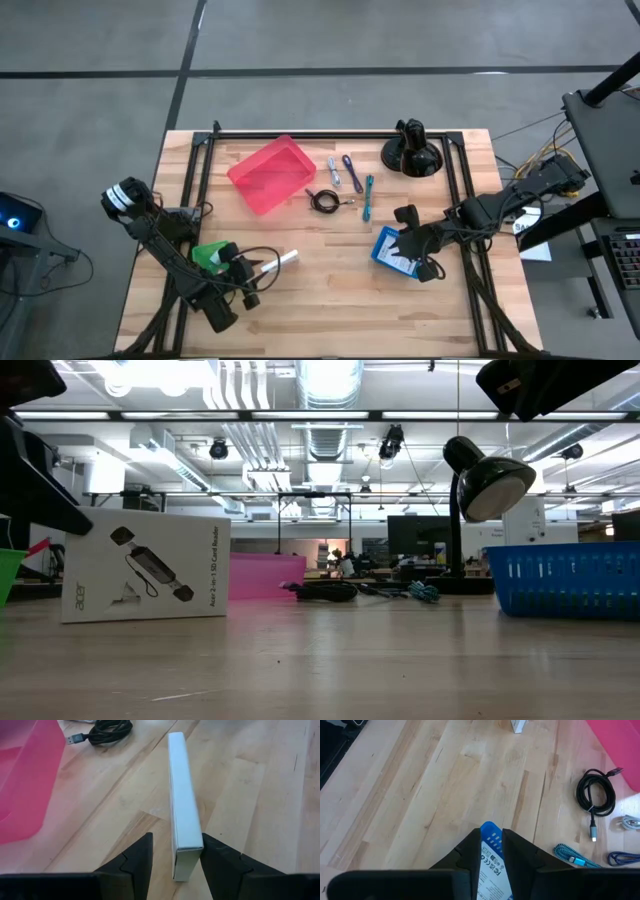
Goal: Pick and place items into bin
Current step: Put the card reader box into the blue bin
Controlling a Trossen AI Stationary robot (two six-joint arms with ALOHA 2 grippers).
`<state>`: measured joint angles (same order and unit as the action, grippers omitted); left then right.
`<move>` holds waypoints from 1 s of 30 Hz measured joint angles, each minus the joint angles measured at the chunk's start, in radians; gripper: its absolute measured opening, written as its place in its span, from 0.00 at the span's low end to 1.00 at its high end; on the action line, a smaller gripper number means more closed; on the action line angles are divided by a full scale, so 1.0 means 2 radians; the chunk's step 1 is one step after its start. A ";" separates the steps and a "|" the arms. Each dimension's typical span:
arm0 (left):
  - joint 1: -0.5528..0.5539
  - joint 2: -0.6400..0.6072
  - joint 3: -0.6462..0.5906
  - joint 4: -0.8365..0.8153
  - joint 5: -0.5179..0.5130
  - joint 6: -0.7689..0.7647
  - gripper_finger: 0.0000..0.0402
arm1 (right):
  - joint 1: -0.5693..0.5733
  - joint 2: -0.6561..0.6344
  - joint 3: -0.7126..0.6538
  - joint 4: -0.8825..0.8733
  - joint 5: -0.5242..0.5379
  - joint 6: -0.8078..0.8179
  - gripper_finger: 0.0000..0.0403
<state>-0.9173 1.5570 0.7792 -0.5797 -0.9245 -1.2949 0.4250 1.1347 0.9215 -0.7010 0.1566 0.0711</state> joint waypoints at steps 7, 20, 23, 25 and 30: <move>0.002 0.000 0.000 0.000 0.003 0.013 0.30 | 0.000 0.000 0.000 0.000 0.000 0.000 0.19; 0.014 0.000 -0.001 -0.002 0.008 0.039 0.10 | 0.000 0.000 0.000 0.000 0.000 -0.002 0.17; 0.018 0.000 -0.001 -0.001 0.013 0.041 0.07 | 0.000 0.000 0.000 0.000 0.000 -0.002 0.17; 0.019 0.000 -0.001 -0.001 0.014 0.053 0.07 | 0.000 0.000 0.000 0.000 0.000 -0.002 0.18; 0.020 0.000 0.006 -0.002 0.013 0.110 0.07 | 0.000 0.000 0.000 0.000 0.000 -0.002 0.20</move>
<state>-0.8770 1.5570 0.7911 -0.5842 -0.8995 -1.0744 0.4248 1.1347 0.9215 -0.7002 0.1566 0.0673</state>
